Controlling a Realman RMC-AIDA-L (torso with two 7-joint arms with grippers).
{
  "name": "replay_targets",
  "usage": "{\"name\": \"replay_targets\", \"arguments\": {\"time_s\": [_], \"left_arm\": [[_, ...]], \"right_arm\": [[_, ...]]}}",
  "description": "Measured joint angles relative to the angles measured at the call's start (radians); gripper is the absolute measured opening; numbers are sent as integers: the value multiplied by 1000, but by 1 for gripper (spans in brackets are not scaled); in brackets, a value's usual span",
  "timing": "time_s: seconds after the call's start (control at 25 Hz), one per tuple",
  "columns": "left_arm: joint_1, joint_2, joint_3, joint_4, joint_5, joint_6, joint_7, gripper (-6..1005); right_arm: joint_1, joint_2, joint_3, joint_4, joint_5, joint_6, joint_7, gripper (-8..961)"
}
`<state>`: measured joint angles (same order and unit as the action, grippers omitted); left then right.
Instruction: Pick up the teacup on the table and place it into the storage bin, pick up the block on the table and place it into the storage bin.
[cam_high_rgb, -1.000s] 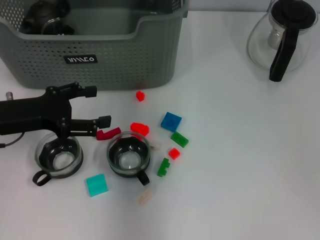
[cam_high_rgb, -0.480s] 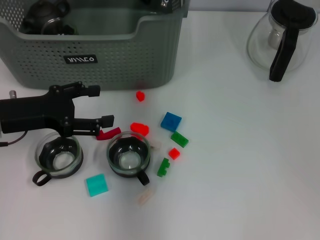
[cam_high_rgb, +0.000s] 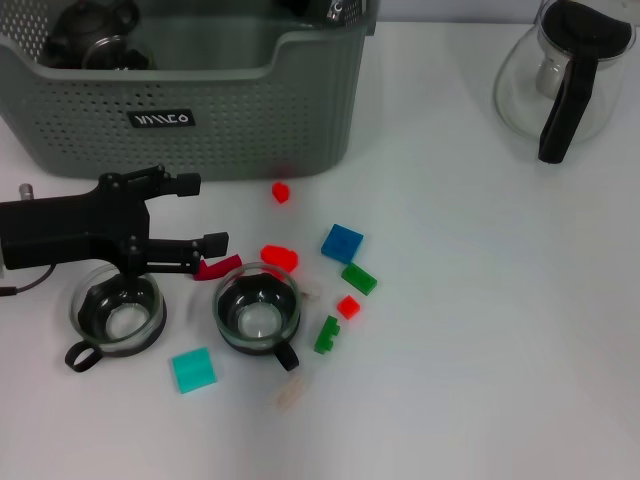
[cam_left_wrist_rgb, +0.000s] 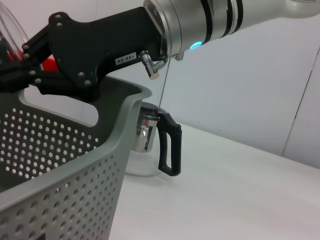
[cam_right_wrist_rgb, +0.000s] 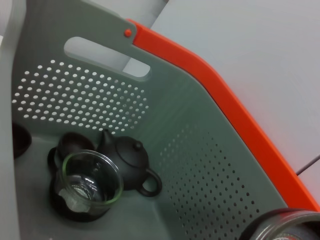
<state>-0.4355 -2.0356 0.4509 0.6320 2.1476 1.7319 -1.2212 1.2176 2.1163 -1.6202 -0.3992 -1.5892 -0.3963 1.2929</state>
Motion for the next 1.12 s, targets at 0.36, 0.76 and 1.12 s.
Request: {"name": "replay_targets", "arguments": {"time_s": [0.36,0.76,1.12], "left_arm": [[1,0,0,1,-1,2,-1,905],[3,1,-1,1,-6,1,-3,904],[4,4,-16,6,-8,2,-18,904]], "right_arm": [[0,0,0,-6,0,6,0,110],[-4,-3,2,-14,0,13,-4,442],[-107,-16,8,-205,-5,9,51,798]]}}
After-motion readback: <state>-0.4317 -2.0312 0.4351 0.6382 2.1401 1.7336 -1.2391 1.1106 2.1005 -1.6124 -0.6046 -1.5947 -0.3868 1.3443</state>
